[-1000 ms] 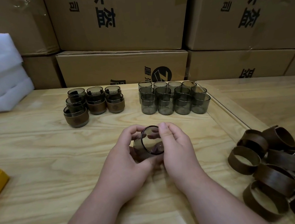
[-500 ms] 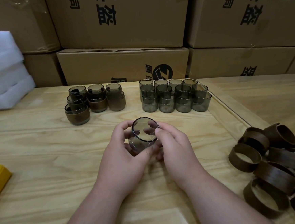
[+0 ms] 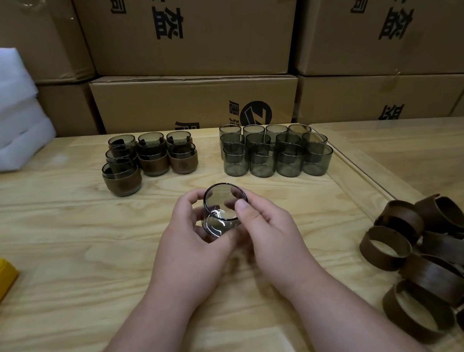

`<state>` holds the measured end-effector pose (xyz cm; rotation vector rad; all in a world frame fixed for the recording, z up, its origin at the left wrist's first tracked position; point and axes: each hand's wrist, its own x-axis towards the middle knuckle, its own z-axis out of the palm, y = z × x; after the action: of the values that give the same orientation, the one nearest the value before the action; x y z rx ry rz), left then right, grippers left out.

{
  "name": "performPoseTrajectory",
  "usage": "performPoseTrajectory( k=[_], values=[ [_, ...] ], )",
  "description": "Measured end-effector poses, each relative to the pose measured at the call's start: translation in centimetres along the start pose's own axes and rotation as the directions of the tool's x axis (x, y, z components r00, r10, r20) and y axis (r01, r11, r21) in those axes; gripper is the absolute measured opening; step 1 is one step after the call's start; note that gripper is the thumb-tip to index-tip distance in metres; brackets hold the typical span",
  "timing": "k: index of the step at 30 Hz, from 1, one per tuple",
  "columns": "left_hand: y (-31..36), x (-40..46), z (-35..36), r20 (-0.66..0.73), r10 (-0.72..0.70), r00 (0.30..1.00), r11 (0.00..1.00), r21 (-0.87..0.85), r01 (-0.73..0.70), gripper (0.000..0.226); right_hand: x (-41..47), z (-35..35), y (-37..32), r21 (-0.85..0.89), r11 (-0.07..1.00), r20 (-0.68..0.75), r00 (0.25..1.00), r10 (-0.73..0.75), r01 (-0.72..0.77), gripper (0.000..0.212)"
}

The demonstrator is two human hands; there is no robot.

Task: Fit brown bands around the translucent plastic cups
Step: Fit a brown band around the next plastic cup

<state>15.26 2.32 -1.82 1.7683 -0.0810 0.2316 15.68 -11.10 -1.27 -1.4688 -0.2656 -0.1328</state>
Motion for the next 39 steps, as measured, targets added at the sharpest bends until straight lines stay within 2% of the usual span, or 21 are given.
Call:
performPoseTrajectory(
  k=[4,11,17,28,34,39],
  values=[
    [0.18,-0.02,0.02,0.012,-0.005,1.000,1.000,-0.018,0.005,0.069,0.01,-0.02,-0.12,-0.030,0.999,-0.047,0.999,0.015,-0.016,0.038],
    [-0.01,-0.13,-0.01,0.040,0.033,0.999,0.999,0.009,-0.034,0.067,0.42,-0.34,0.10,-0.075,0.996,-0.152,0.988,0.029,-0.041,0.034],
    [-0.07,-0.20,-0.11,0.090,0.079,0.993,0.996,0.032,-0.082,0.072,0.53,-0.29,0.14,0.007,0.996,-0.226,0.970,0.086,-0.087,0.026],
    [-0.03,-0.32,-0.22,0.131,0.168,0.977,0.970,0.153,-0.187,0.072,0.54,-0.47,-0.24,-0.005,0.996,-0.242,0.966,0.086,-0.090,0.024],
    [-0.01,-0.45,-0.17,0.119,0.192,0.974,0.950,0.226,-0.214,0.076,0.46,-0.26,-0.01,-0.023,0.996,-0.250,0.965,0.081,-0.089,0.050],
    [0.04,-0.49,-0.28,0.120,0.197,0.973,0.948,0.231,-0.220,0.075,0.33,-0.11,-0.10,-0.039,0.994,-0.184,0.979,0.091,-0.100,0.058]
  ],
)
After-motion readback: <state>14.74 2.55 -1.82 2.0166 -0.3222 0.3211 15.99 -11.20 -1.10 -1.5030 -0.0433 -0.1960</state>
